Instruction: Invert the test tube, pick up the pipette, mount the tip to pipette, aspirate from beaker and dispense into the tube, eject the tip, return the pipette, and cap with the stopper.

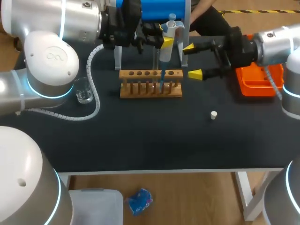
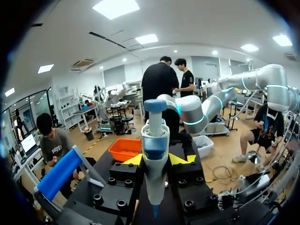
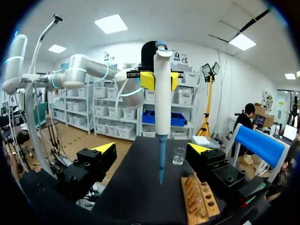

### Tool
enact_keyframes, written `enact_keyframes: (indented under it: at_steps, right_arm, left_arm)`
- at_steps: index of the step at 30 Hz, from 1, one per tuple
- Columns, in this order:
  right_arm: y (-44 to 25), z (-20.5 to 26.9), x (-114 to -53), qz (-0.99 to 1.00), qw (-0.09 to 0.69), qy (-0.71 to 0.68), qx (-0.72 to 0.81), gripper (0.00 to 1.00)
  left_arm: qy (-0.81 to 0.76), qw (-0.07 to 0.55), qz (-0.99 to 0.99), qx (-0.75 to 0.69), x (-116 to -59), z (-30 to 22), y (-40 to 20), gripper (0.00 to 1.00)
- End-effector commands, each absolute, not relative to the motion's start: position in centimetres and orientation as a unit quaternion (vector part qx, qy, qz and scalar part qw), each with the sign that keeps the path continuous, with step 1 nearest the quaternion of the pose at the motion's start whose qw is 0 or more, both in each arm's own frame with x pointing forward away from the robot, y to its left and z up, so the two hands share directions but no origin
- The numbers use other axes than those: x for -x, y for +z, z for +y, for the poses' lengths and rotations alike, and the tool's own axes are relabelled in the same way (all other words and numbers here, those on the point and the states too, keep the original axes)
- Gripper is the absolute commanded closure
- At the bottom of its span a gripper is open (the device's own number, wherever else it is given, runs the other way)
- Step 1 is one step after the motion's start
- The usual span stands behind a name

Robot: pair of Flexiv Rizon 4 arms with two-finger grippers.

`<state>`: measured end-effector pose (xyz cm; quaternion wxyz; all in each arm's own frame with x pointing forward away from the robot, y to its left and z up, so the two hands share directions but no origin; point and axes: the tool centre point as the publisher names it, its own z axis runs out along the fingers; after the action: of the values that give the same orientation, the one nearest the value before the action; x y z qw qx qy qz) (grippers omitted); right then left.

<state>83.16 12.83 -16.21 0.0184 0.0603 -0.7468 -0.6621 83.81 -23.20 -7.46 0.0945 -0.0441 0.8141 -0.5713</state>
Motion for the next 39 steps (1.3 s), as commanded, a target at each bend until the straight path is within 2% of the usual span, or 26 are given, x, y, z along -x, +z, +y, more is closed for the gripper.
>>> enact_keyframes:
  at_steps: [1,18,39]
  right_arm:
    - [-16.5,14.6,-84.6,-0.738,0.036,-0.671,-0.057,0.0]
    - [-13.9,19.9,-87.2,-0.719,0.033,-0.691,-0.065,0.0]
    - [-13.5,20.2,-86.4,-0.699,0.049,-0.711,-0.057,0.0]
  left_arm:
    - [-0.572,0.094,0.813,0.043,-83.9,-23.2,-7.5,1.0]
    - [-0.572,0.094,0.813,0.043,-83.9,-23.2,-7.5,1.0]
    - [-0.572,0.094,0.813,0.043,-83.9,-23.2,-7.5,1.0]
